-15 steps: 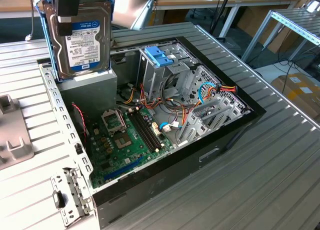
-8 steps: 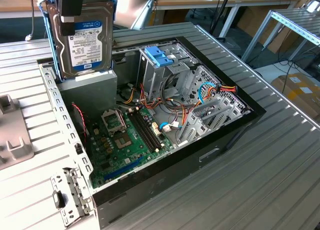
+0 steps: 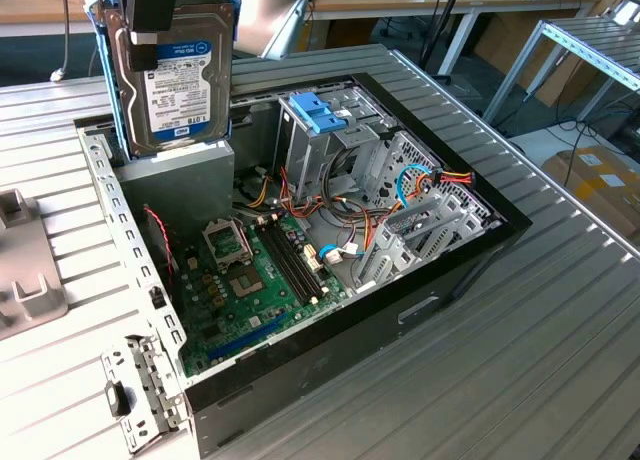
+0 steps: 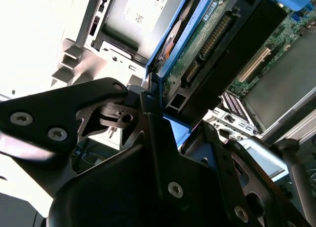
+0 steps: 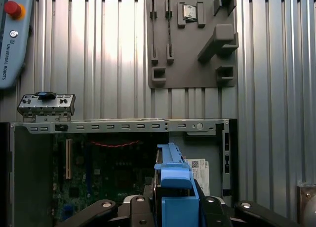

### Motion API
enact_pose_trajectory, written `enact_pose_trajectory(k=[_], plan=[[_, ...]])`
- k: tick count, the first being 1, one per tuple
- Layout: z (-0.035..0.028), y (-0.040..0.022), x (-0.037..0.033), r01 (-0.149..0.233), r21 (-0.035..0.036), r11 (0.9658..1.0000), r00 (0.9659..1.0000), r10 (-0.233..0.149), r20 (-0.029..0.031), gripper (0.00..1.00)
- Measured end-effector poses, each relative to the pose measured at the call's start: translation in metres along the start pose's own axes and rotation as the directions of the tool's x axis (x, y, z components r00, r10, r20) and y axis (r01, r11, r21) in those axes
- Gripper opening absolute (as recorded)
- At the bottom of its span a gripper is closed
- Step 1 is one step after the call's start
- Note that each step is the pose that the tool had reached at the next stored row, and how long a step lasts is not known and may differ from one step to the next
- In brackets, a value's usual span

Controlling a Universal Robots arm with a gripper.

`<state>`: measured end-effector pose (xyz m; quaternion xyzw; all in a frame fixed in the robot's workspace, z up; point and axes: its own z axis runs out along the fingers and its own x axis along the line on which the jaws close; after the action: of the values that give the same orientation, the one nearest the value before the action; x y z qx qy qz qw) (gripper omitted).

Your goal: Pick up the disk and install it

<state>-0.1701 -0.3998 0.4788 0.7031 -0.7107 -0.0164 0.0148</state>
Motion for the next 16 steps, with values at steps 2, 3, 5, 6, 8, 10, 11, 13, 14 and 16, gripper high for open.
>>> enact_pose_trajectory(k=[2, 3, 5, 6, 8, 10, 11, 13, 14, 16], plan=[[0.0, -0.002, 0.0, 0.0, 0.0, 1.0, 1.0, 0.0, 0.0, 0.37], [0.0, -0.0027, 0.0, 0.0, 0.0, 1.0, 1.0, 0.0, -0.0001, 0.37], [0.0, -0.0042, -0.0001, 0.0, 0.0, 1.0, 1.0, 0.0, 0.0, 0.37], [0.0, -0.0052, -0.0001, 0.0, 0.0, 1.0, 1.0, 0.0, -0.0001, 0.37], [-0.0001, -0.0072, -0.0001, 0.0, 0.0, 1.0, 1.0, 0.0, -0.0002, 0.37], [0.0, -0.0087, -0.0001, 0.0, 0.0, 1.0, 1.0, 0.0, -0.0002, 0.37], [0.0, -0.0101, -0.0001, 0.0, 0.0, 1.0, 1.0, 0.0, -0.0001, 0.37], [-0.0001, -0.0119, -0.0001, 0.0, 0.0, 1.0, 1.0, 0.0, -0.0002, 0.37], [-0.0001, -0.0136, -0.0001, 0.0, 0.0, 1.0, 1.0, 0.0, -0.0003, 0.37], [-0.0001, -0.0153, -0.0001, 0.0, 0.0, 1.0, 1.0, 0.0, -0.0003, 0.37]])
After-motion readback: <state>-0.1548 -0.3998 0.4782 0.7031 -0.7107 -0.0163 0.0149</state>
